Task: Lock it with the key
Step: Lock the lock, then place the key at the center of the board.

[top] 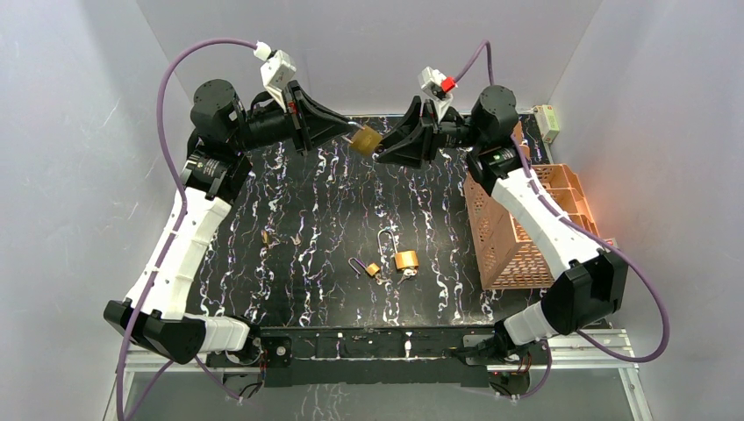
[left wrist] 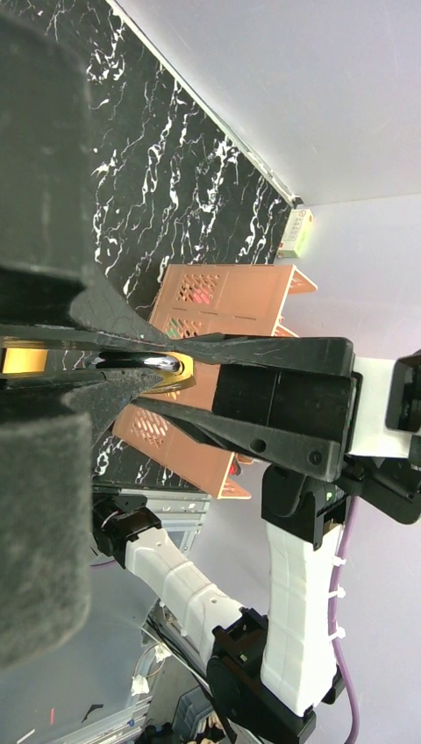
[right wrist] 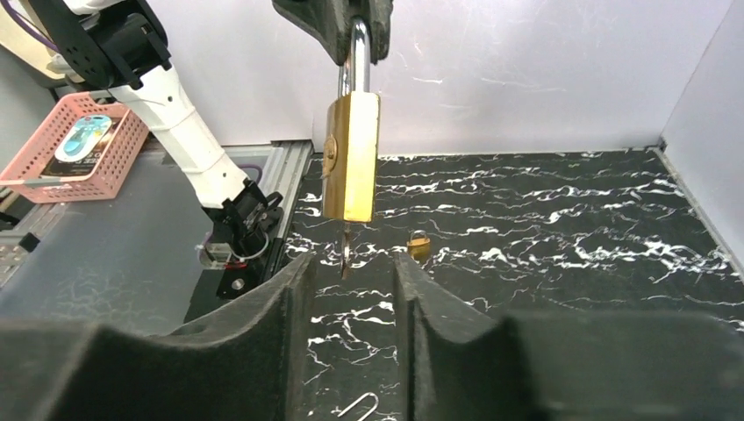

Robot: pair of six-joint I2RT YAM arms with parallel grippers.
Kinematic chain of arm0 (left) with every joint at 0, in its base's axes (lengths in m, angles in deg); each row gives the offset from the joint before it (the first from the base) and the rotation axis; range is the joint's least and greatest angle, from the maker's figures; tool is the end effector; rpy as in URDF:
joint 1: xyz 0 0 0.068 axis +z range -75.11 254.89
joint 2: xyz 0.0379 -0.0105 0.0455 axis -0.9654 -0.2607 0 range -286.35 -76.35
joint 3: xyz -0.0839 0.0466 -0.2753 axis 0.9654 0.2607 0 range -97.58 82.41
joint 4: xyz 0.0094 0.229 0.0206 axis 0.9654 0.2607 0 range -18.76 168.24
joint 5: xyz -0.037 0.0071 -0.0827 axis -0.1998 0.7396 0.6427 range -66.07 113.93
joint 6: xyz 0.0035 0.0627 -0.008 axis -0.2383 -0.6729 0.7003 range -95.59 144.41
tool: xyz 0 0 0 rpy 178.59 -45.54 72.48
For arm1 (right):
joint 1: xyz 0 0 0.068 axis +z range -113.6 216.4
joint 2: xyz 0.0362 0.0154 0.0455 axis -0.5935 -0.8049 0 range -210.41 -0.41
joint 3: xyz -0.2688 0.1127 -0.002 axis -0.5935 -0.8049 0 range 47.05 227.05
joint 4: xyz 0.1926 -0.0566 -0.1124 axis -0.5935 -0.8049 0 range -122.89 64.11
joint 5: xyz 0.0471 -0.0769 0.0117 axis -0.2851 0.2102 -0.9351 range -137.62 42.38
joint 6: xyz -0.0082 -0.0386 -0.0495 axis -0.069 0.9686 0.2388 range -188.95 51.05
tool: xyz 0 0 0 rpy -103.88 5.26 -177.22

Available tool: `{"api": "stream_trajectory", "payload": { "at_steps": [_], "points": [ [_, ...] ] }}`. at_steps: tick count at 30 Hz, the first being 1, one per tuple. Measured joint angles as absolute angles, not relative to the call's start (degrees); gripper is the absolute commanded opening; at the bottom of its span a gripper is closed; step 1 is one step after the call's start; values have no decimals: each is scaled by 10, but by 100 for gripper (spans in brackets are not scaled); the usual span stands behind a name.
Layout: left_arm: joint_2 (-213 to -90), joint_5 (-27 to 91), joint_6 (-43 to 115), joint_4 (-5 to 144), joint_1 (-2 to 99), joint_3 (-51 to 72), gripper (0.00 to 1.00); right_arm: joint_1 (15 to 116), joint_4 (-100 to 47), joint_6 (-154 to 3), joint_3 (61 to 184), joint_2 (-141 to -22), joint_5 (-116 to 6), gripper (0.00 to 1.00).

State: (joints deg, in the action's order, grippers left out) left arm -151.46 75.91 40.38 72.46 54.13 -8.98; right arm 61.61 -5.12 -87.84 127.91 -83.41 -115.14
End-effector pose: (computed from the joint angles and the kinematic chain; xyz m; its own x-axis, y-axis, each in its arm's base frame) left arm 0.2048 -0.1187 0.5311 -0.0221 -0.1728 -0.9847 0.9607 0.2689 -0.0688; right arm 0.2402 0.1626 0.4763 -0.0356 0.1200 -0.9921 -0.9972 -0.0697 0.0274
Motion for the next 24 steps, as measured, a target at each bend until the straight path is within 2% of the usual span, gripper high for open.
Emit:
{"api": "stream_trajectory", "payload": {
  "at_steps": [4,5,14,18,21,24],
  "points": [
    [-1515,760,405,722,541,-90,0,622,-54,-881,1284,-846,-1149,5],
    [-1515,759,405,721,541,-90,0,623,-56,-880,1286,-848,-1148,0],
    [-1515,755,380,751,546,-96,0,626,-108,-835,1276,-833,-1132,0],
    [-1516,773,372,782,573,-116,0,623,-112,-803,1167,-769,-1107,0],
    [-1515,779,372,777,633,-141,0,615,-133,-784,1083,-732,-1093,0],
    [-1505,769,361,790,689,-144,0,615,-175,-766,1049,-722,-1059,0]
  ]
}}
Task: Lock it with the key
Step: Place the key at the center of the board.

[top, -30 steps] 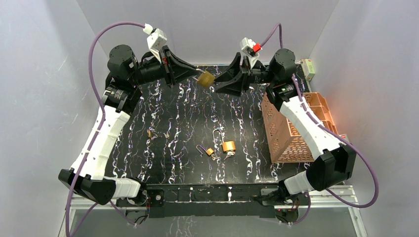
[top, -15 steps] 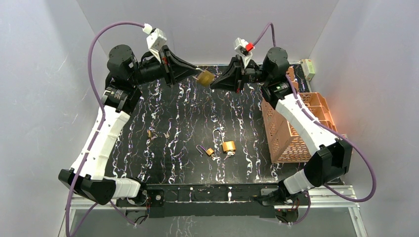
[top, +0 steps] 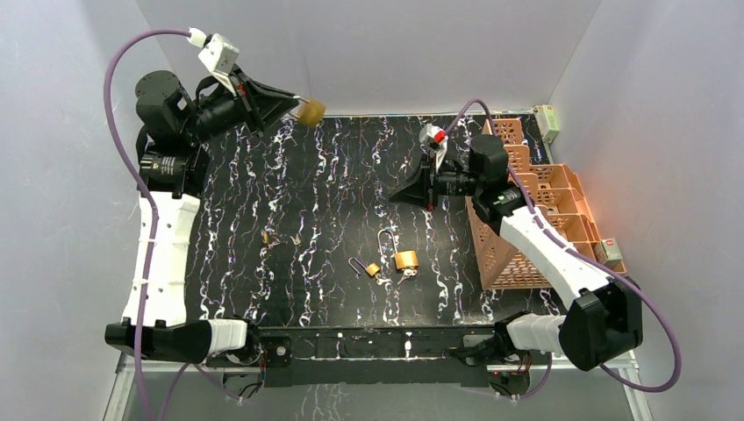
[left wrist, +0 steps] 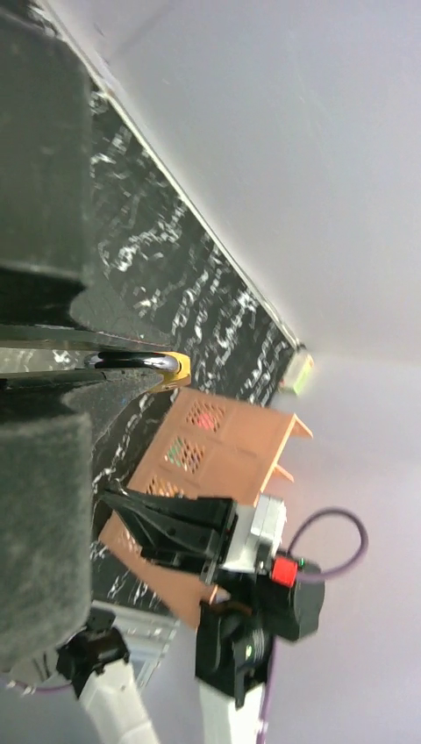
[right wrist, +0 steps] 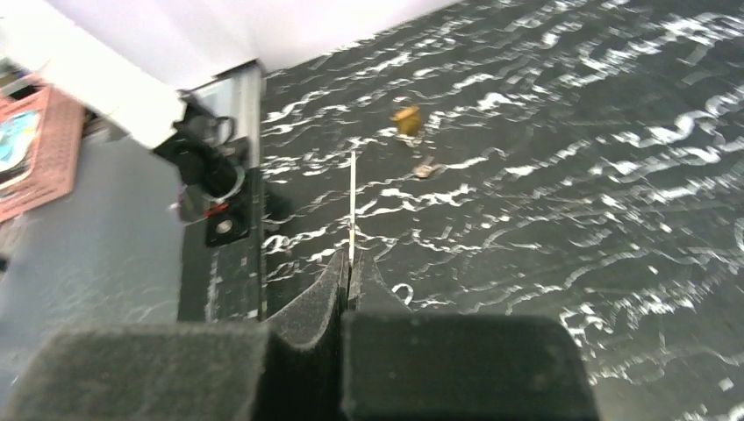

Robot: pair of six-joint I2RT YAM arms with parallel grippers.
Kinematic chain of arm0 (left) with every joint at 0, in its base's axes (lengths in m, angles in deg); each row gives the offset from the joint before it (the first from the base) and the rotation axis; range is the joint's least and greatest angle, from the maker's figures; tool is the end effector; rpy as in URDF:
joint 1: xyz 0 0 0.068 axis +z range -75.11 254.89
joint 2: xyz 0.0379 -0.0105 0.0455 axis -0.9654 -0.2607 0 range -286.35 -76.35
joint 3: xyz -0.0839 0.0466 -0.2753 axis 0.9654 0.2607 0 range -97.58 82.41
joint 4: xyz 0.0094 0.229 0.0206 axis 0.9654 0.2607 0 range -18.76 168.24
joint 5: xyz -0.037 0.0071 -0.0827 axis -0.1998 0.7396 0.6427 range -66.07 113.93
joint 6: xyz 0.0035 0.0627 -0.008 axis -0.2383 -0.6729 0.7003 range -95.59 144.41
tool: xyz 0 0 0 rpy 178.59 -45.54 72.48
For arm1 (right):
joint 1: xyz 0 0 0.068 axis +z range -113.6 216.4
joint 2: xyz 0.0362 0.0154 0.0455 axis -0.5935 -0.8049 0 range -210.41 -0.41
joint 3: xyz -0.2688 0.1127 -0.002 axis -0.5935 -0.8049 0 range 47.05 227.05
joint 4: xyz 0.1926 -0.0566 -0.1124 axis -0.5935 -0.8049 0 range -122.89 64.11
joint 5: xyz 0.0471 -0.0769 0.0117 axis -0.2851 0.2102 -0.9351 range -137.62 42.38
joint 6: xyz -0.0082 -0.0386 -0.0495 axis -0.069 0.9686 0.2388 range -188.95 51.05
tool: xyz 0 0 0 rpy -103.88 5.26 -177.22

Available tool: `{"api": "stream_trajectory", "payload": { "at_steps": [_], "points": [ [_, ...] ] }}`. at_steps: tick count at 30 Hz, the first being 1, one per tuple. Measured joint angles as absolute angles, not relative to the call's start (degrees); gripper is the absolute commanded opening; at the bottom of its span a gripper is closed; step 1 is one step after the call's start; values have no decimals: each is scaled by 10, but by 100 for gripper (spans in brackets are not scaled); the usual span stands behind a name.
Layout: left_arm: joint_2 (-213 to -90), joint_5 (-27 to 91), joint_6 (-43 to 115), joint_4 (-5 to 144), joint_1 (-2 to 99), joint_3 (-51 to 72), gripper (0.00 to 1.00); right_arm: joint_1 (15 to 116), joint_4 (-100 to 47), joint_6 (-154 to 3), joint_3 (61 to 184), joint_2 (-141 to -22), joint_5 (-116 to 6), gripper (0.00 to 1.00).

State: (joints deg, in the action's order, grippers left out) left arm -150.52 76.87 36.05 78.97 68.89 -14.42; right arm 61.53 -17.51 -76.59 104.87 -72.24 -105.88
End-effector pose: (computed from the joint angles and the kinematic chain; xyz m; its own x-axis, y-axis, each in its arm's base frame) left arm 0.2091 -0.0611 0.5494 0.0836 -0.1310 -0.9879 0.8646 0.5025 0.0066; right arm 0.2091 0.1436 0.3799 -0.2195 -0.0257 -0.9753 -0.9691 0.1213 0.2149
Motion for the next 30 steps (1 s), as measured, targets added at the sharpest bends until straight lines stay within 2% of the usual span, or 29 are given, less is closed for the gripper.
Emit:
{"api": "stream_trajectory", "payload": {
  "at_steps": [4,8,11,14,20,30],
  "points": [
    [-1487,684,313,859,703,-126,0,651,-232,-741,1058,-726,-943,0],
    [-1462,563,283,913,700,-50,0,810,-286,-704,1149,-804,-755,0],
    [-1459,479,277,929,702,25,0,906,-320,-696,1265,-930,-647,0],
    [-1480,405,281,945,710,91,0,947,-362,-693,1385,-1070,-561,0],
    [-1510,314,305,936,755,176,0,961,-426,-703,1525,-1249,-474,0],
    [-1511,278,330,871,783,241,0,958,-433,-717,1593,-1353,-443,0]
  ]
}}
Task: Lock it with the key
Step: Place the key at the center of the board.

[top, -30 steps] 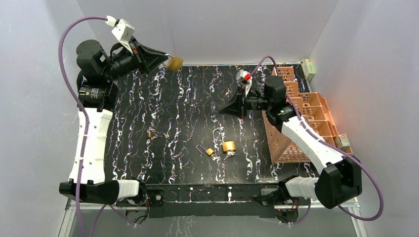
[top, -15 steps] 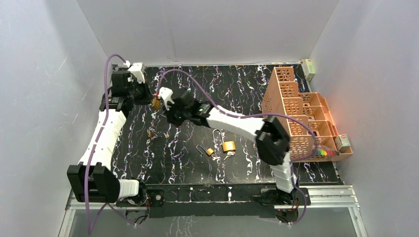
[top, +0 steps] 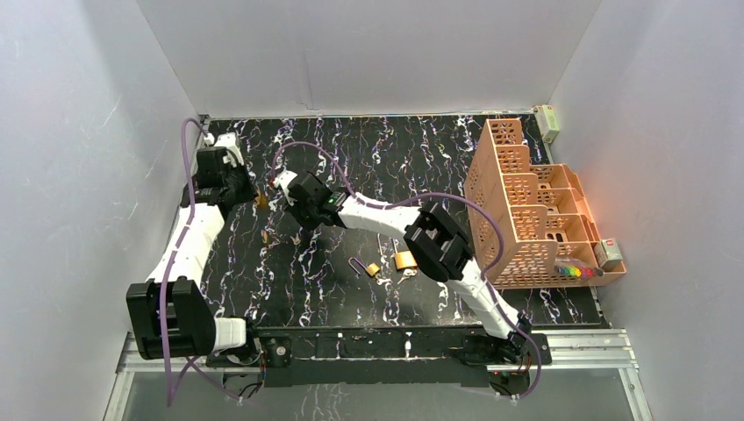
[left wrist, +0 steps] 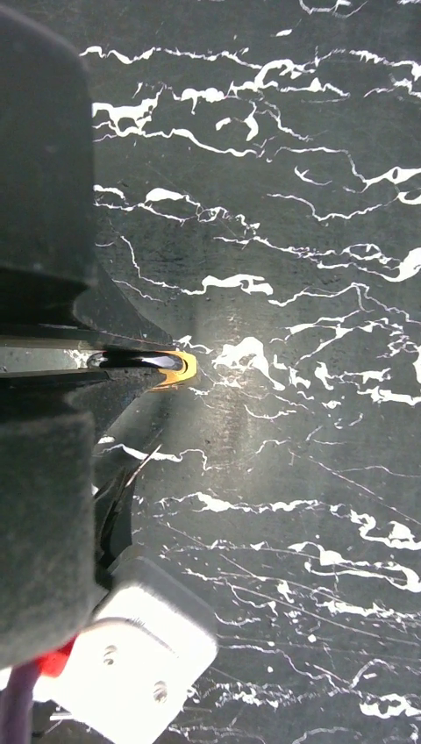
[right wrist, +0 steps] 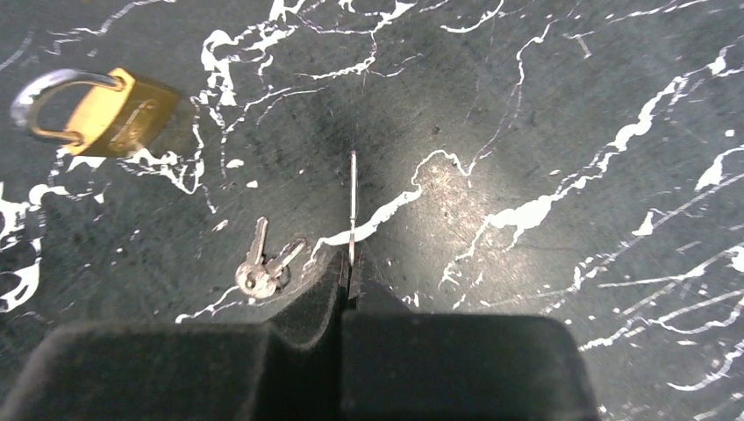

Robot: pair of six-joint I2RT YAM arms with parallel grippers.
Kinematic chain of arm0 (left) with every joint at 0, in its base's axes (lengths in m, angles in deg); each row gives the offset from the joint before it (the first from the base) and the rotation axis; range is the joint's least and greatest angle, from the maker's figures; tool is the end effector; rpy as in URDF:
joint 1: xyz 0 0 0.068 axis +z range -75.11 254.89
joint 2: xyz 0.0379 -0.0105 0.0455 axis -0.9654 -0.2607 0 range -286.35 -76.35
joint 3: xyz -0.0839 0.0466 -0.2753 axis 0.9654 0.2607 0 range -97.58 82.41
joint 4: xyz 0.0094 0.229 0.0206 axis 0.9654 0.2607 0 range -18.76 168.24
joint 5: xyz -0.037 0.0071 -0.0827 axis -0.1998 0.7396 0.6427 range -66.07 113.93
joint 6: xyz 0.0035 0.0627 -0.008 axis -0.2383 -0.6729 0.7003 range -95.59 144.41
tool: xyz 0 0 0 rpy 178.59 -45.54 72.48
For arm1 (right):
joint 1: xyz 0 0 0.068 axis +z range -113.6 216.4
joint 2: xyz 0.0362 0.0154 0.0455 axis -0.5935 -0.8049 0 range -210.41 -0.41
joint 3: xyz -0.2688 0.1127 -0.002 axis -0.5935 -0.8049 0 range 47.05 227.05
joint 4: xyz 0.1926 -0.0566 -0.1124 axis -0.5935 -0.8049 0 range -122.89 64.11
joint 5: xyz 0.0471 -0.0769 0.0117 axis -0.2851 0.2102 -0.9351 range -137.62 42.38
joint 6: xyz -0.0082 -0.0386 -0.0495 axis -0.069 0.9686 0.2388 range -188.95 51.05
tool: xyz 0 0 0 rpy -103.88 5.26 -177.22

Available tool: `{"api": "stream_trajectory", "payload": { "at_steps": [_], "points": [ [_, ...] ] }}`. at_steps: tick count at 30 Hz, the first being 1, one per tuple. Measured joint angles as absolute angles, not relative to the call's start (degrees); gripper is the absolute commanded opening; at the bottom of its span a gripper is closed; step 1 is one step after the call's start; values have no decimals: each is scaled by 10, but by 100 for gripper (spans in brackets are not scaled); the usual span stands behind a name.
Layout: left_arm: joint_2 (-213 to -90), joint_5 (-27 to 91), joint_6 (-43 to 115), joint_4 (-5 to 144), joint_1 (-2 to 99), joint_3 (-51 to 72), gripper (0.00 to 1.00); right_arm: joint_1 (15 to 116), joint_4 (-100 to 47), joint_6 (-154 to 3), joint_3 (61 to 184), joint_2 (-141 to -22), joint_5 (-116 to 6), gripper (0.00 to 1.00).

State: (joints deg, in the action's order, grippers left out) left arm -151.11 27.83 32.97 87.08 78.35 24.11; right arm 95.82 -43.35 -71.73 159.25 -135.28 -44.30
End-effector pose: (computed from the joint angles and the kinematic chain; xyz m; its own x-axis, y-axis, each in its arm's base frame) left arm 0.2684 0.0128 0.3191 -0.5270 -0.1807 -0.8304 -0.0820 0.9834 -0.1619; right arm 0.2730 0.4561 0.2092 -0.3681 -0.5277 -0.7655 -0.8201 0.5722 -0.0001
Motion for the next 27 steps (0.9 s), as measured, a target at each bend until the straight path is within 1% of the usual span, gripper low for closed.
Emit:
{"api": "stream_trajectory", "payload": {
  "at_steps": [6,10,15,19,20,24,27],
  "points": [
    [-1511,268,328,838,783,296,0,958,-424,-729,1619,-1396,-440,0],
    [-1520,260,324,825,783,305,0,958,-420,-735,1639,-1405,-439,1],
    [-1543,253,321,796,783,309,0,956,-420,-742,1645,-1406,-439,23],
    [-1556,242,318,788,783,312,0,956,-420,-750,1645,-1407,-442,47],
    [-1560,240,317,786,783,312,0,955,-420,-751,1645,-1407,-443,50],
    [-1580,237,314,781,783,312,0,951,-406,-759,1639,-1407,-447,56],
    [-1591,237,312,781,783,312,0,944,-363,-768,1580,-1384,-451,62]
  ]
}}
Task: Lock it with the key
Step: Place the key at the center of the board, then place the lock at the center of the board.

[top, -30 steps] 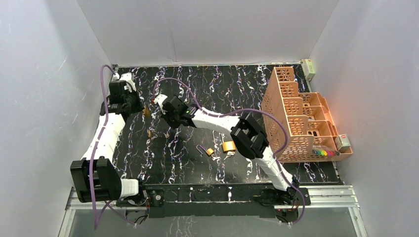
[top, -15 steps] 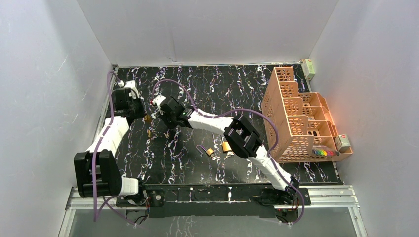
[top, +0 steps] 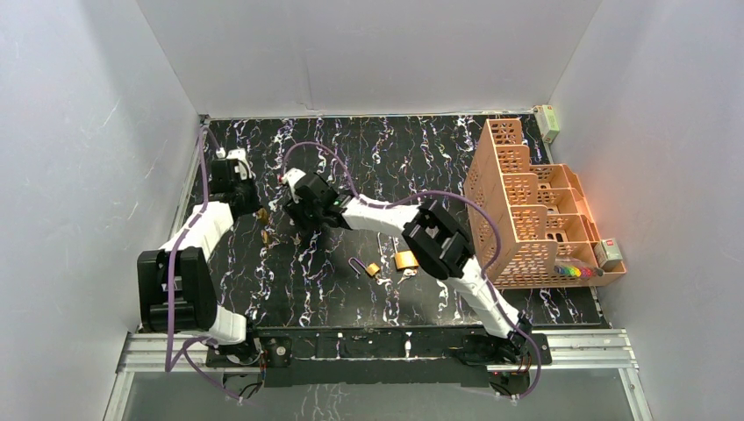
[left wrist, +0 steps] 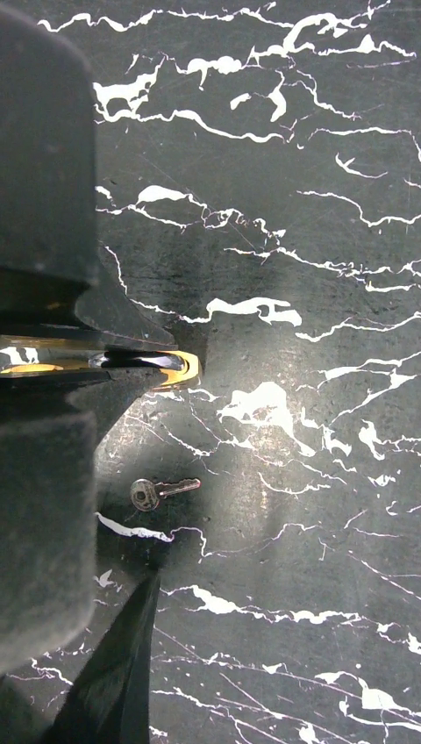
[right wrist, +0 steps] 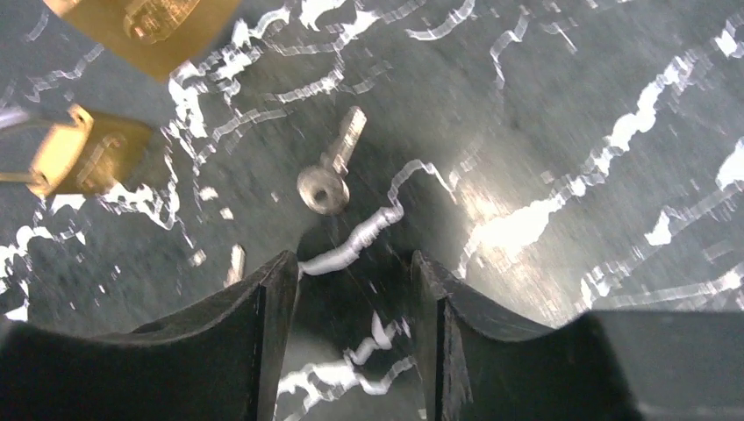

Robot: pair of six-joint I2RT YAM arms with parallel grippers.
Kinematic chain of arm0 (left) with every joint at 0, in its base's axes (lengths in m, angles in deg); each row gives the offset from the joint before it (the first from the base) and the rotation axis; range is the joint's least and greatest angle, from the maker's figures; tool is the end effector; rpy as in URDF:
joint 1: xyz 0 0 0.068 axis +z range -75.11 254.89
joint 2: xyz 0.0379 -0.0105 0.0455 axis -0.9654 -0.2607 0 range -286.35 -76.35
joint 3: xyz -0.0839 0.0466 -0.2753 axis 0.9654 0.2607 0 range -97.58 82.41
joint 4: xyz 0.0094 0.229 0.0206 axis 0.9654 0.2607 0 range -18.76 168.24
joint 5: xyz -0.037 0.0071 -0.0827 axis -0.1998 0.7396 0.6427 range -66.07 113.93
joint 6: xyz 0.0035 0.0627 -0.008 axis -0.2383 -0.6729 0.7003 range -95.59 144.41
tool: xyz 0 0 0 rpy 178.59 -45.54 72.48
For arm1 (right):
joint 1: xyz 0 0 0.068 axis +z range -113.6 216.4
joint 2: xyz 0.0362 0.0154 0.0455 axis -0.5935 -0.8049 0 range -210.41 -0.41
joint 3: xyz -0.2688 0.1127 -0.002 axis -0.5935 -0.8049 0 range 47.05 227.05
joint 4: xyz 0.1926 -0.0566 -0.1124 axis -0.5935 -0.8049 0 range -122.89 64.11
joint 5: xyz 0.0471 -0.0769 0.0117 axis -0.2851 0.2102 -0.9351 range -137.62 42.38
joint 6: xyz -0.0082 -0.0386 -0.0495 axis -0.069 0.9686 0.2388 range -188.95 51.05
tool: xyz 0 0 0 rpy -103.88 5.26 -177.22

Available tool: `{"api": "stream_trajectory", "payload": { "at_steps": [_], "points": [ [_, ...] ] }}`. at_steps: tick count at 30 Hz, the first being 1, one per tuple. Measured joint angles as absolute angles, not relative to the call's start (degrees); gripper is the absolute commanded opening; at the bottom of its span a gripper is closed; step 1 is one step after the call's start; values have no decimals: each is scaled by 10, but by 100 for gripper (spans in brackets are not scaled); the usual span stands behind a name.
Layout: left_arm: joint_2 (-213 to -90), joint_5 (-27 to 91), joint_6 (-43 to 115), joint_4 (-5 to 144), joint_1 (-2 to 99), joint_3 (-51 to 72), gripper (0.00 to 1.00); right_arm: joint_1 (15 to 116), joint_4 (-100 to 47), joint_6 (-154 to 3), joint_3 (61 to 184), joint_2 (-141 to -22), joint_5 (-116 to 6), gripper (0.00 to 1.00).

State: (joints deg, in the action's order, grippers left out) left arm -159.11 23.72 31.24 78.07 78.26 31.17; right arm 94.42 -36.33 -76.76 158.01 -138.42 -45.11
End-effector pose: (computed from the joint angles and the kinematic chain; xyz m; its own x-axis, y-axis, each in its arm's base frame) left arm 0.2914 0.0173 0.2592 -0.6077 -0.1550 -0.7789 -0.1347 0.9867 -0.0912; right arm 0.2896 0.4595 0.1857 -0.4320 -0.4355 -0.7898 -0.7776 0.6235 0.0815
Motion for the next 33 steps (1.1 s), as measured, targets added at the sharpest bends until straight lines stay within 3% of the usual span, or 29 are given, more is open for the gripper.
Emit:
{"api": "stream_trajectory", "payload": {
  "at_steps": [9,13,24,33],
  "points": [
    [-1623,237,303,769,772,309,0,907,-324,-755,1423,-1219,-433,85],
    [-1623,228,299,769,764,309,0,901,-321,-734,1356,-1111,-421,87],
    [-1623,218,293,781,759,300,24,911,-391,-747,1087,-840,-427,89],
    [-1621,222,298,789,759,287,37,975,-411,-812,987,-819,-416,88]
  ]
}}
